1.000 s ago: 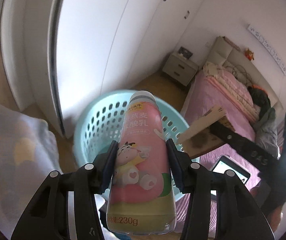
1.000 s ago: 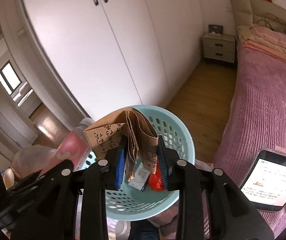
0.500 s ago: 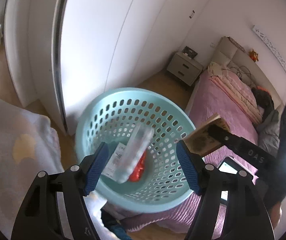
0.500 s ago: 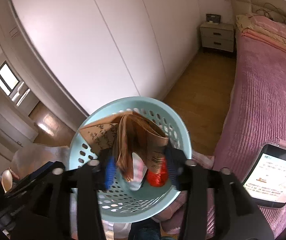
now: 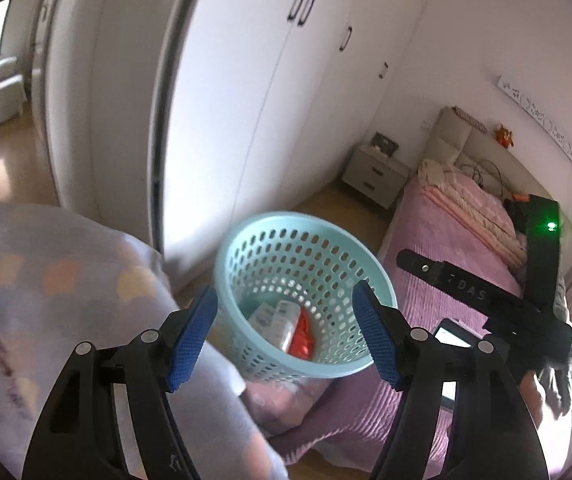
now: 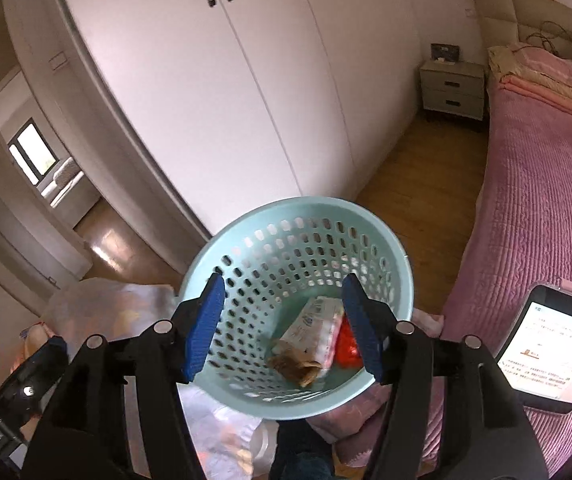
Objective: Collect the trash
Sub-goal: 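Grasp the clear plastic bottle with the right tool while the left tool grasps the red-white paper cup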
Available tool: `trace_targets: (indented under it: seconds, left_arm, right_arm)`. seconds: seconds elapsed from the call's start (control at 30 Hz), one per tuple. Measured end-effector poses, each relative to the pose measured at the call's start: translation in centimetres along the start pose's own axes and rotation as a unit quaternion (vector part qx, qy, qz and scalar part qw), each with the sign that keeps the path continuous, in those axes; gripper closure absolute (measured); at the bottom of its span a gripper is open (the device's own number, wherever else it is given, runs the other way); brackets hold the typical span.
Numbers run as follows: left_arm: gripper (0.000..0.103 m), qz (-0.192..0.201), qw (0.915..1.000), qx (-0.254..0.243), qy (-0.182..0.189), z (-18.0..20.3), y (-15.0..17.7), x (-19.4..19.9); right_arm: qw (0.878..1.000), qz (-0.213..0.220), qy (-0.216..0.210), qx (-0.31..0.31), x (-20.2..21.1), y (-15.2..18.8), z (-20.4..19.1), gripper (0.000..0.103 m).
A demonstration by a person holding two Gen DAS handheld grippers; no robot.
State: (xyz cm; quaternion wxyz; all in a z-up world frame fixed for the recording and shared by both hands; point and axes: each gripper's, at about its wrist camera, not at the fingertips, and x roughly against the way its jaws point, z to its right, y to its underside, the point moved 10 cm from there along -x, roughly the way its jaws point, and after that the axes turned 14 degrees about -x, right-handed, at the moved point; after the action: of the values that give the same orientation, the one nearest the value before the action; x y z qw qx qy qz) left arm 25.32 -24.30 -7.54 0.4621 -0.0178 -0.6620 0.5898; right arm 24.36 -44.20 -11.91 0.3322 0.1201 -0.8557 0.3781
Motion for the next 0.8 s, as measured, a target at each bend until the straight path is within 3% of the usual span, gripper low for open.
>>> trace_targets:
  seconds: [0.43,0.63,0.73,0.8]
  left_arm:
    - [0.035,0.043,0.9927,0.034,-0.107,-6.3,3.0,11.7]
    - [0.034,0.042,0.9809,0.074,-0.175,-11.3,6.4,16.4]
    - [0.024,0.04,0.9722,0.098,-0.209,-13.7,8.5,18.7]
    - [0.024,0.036,0.967,0.11,-0.227,-15.0,10.1,19.8]
  right_arm:
    - [0.994,-0.018,-0.059,0.093,1.5,5.9,-10.0,0.046]
    - [0.984,-0.038,-0.086,0.148,1.5,10.2,-15.2,0.046]
    - [0.98,-0.044,-0.096,0.169,1.4,12.0,-17.1,0.046]
    - [0.977,-0.05,-0.102,0.183,1.2,13.3,-18.5,0.046]
